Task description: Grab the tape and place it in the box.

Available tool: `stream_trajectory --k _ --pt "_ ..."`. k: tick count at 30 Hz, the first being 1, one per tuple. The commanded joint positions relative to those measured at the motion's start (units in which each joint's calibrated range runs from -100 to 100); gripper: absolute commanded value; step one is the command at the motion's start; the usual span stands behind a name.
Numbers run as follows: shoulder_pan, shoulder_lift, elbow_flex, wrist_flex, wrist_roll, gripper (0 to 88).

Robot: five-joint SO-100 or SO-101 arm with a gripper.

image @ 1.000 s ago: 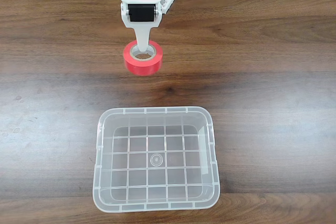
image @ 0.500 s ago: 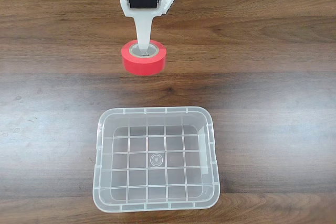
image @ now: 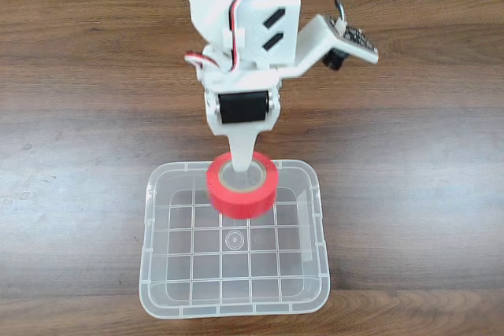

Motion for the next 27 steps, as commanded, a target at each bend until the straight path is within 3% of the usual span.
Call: stream_trajectory --k 1,10,16,27 --pt "-0.3 11.9 -19.3 -1.9 -0.1 2.5" --pt "-1.1 25.9 -27.9 -1.9 0.0 2.9" --pt "-1.1 27.6 -28.0 -1.9 0.0 14.8" --pt "-1.0 27.7 -28.0 -1.9 0.0 14.8"
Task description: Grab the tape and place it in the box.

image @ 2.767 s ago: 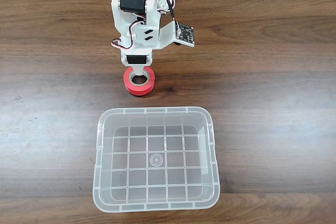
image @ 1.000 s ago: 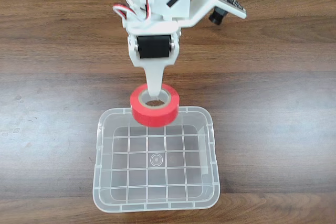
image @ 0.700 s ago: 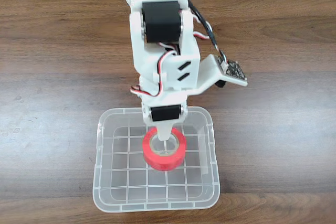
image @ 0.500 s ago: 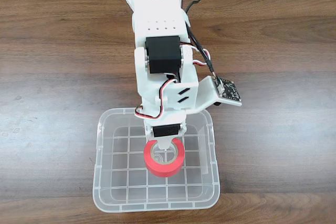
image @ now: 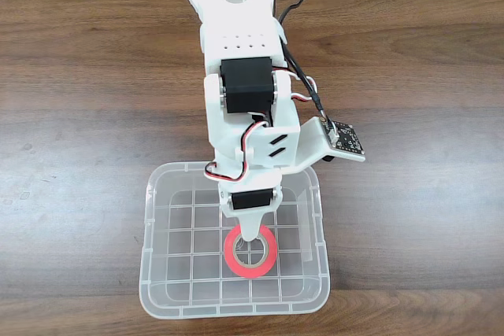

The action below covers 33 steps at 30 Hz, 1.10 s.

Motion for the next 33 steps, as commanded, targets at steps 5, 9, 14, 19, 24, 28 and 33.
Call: stream_trajectory --k 5,9,14,19,24,28,33 --pt "0.4 -2.0 -4.5 -0.7 -0.1 14.8" --pt "0.5 -2.9 -4.5 -0.2 -0.2 14.8" --pt "0.7 -5.3 -4.7 5.4 -0.3 14.7" --pt "0.7 -11.1 -4.6 12.7 -0.5 4.8" --pt "0.6 -18.9 -3.4 17.4 -0.4 1.3" --pt "0.6 -28.2 2.8 17.4 0.1 1.3" --pt "0.1 -44.0 22.1 17.4 0.1 1.3"
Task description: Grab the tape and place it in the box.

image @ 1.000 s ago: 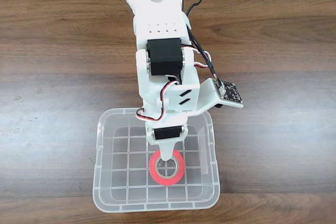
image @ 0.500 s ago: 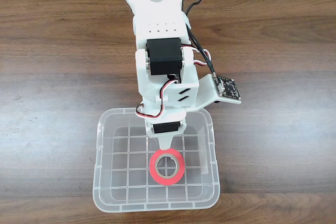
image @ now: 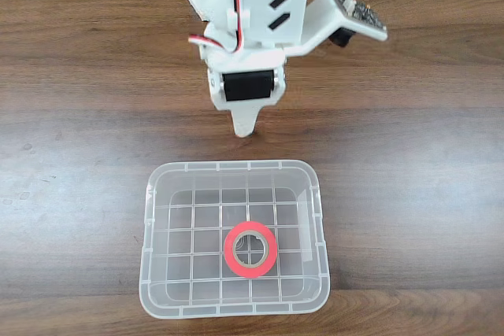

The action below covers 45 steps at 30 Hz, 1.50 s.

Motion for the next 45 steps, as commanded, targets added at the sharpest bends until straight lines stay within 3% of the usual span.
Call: stream_trajectory --k 1,10,23,31,38,45 --pt "0.1 -23.0 18.5 1.1 0.1 1.3" --pt "-0.1 -52.1 59.9 -1.3 0.0 1.3" --pt "0.0 -78.6 110.1 -28.6 0.0 1.3" --pt "0.0 -97.0 126.9 -34.3 -0.4 1.3" --pt "0.6 -113.9 138.6 -32.0 -0.1 1.3" --pt "0.7 -115.5 140.2 -29.9 -0.4 1.3"
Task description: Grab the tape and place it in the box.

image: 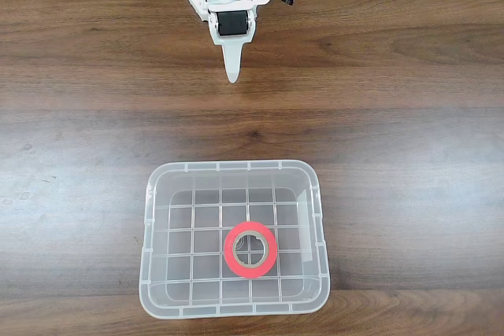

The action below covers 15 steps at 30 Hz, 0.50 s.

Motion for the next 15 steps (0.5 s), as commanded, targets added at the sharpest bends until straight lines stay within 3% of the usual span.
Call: stream_trajectory --k 1,15 --pt "0.7 -1.1 -0.5 0.4 -0.4 1.3" --pt "0.7 -1.1 -0.5 0.4 0.0 1.3"
